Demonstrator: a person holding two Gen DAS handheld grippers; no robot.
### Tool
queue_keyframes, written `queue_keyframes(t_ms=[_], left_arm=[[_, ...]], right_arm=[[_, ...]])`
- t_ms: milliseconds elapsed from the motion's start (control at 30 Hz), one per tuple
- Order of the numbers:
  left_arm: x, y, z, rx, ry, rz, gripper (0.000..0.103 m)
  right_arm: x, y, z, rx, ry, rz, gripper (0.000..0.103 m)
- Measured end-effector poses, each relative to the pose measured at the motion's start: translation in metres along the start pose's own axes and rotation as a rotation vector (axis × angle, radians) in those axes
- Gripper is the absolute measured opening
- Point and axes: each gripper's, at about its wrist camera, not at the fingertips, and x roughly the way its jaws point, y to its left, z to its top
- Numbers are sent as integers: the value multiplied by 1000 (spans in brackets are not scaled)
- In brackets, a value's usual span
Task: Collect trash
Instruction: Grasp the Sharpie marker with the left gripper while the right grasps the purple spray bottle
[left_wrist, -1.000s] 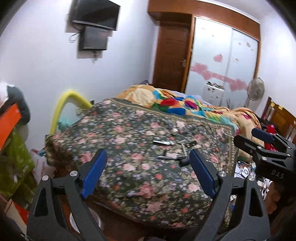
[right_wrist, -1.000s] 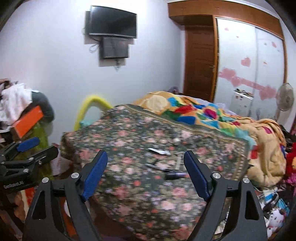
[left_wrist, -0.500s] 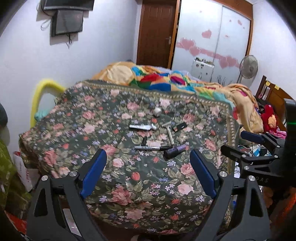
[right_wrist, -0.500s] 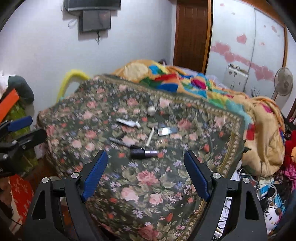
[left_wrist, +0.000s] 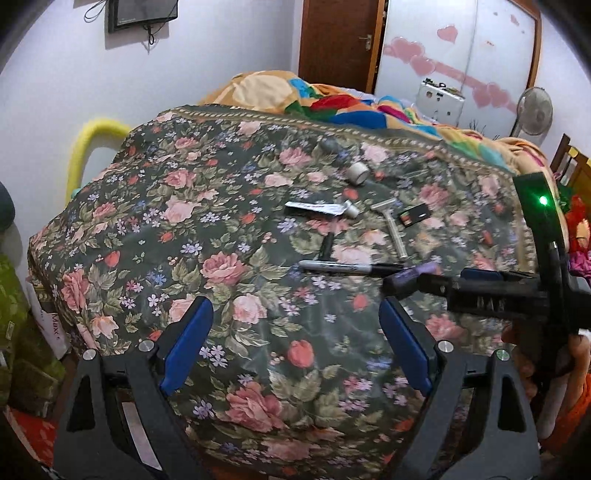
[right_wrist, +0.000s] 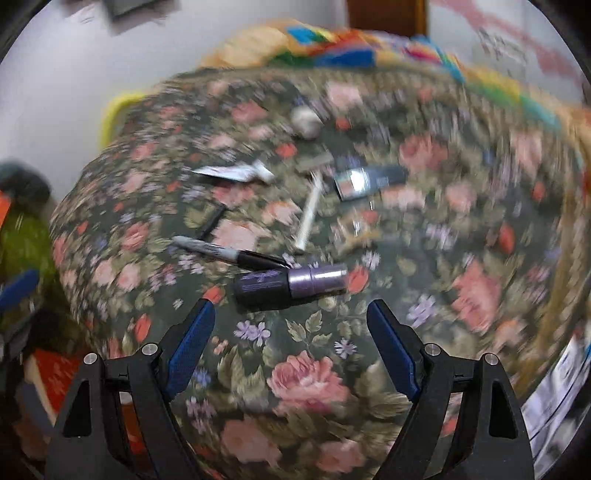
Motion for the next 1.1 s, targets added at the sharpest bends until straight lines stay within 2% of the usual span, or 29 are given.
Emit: queue_keyframes(t_ms=[233,300,333,467,500,633,700,800,933,1033,1100], left_arm=[[17,4,-5,11,14,34,91],[21,6,-3,5,11,29,91],[24,6,-2,7,13,25,91],[39,4,11,32,28,-12,91],[44,2,15,40,34,-32,91],[71,-9,32,69,69,-146,91],[85,-17,38,83,88,-192,85],[110,-31,45,130,138,-272,74],[135,-48,46,207,195,-293,67],[140,-58,40,264,232,-296,66],[137,-62,33,299,229,-277,64]], right_arm=[[29,-16,4,303,34,18,82],[32,-17,5,348,26,1,82],[33,-14,7,349,21,-14,81],[35,-5,7,286,27,-52,64],[35,-2,6,259,30,-71,56],[30,-6,-3,174,34,-95,37],[27,-10,-7,141,42,-88,29],[23,-18,-11,104,51,-77,29],[18,-28,-17,70,56,-59,29],[12,-37,-23,58,52,-54,29],[11,-38,-25,58,52,-50,29]])
